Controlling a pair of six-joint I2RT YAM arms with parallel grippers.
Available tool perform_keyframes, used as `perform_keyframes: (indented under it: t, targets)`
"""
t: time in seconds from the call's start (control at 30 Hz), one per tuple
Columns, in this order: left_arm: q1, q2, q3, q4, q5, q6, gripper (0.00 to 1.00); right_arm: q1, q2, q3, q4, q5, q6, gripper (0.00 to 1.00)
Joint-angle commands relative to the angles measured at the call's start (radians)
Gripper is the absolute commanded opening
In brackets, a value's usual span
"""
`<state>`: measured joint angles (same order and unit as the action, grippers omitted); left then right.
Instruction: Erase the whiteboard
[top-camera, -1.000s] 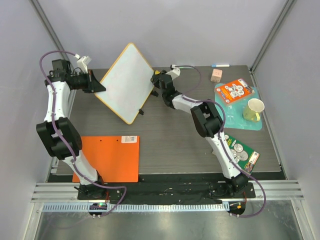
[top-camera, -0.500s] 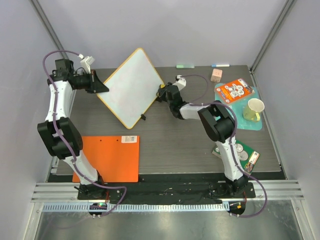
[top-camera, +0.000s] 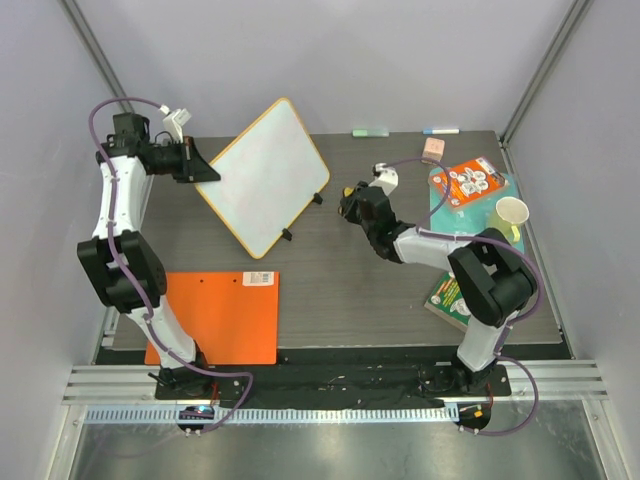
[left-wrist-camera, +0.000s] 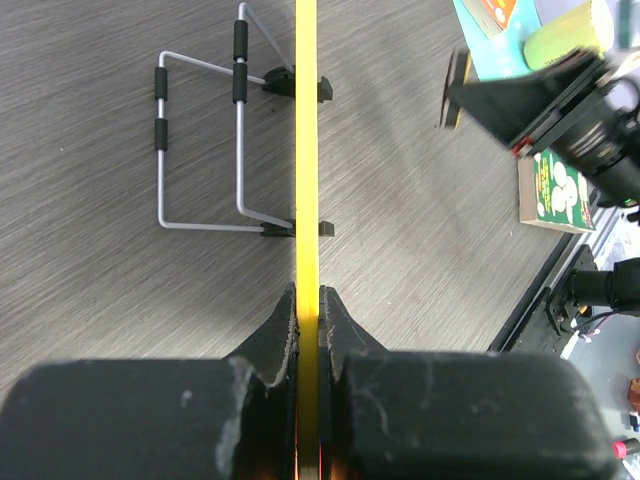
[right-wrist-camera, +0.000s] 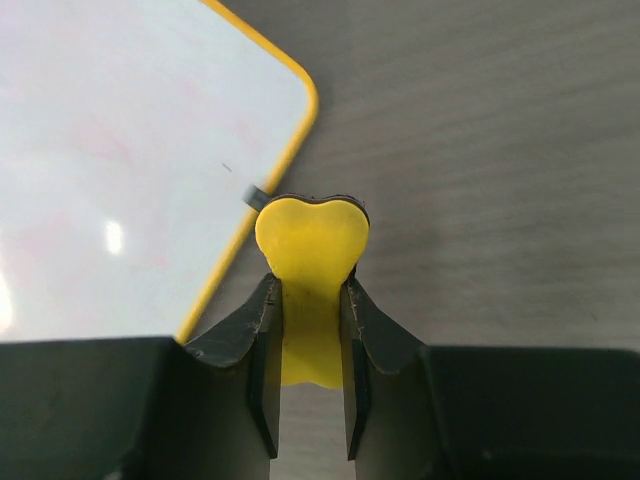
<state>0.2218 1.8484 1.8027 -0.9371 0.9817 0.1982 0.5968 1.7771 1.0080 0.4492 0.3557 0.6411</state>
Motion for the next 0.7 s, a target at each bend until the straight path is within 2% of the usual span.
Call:
perform_keyframes:
  t: [0.0,0.17,0.27,0.3,0.33,0.43,0.53,0.67]
  targets:
    - [-0.004,0.015,0.052,-0.016,0.064,0.006,0.0,0.008,-0.057,-0.083,-0.168,-0.006,-0.002,0.01]
    - [0.001,0.052,0.073,-0.032,0.061,0.02,0.0,0.017,-0.073,-0.118,-0.311,-0.037,0.06,0.03]
    - [0.013,0.078,0.086,-0.043,0.066,0.038,0.0,0.037,-0.07,-0.094,-0.398,-0.024,0.048,0.08]
    - [0.017,0.087,0.089,-0.06,0.072,0.053,0.0,0.041,-0.07,-0.091,-0.409,-0.029,0.043,0.12]
    - [0.027,0.09,0.089,-0.06,0.072,0.061,0.0,0.046,-0.08,-0.097,-0.412,-0.041,0.045,0.23]
    - [0.039,0.103,0.084,-0.068,0.071,0.087,0.0,0.089,-0.114,-0.106,-0.409,-0.009,0.051,0.36]
    - [0.045,0.123,0.09,-0.092,0.065,0.119,0.0,0.141,-0.127,-0.08,-0.443,0.058,0.045,0.42]
    - [0.05,0.143,0.093,-0.115,0.042,0.174,0.0,0.182,-0.104,-0.016,-0.587,0.149,0.025,0.51]
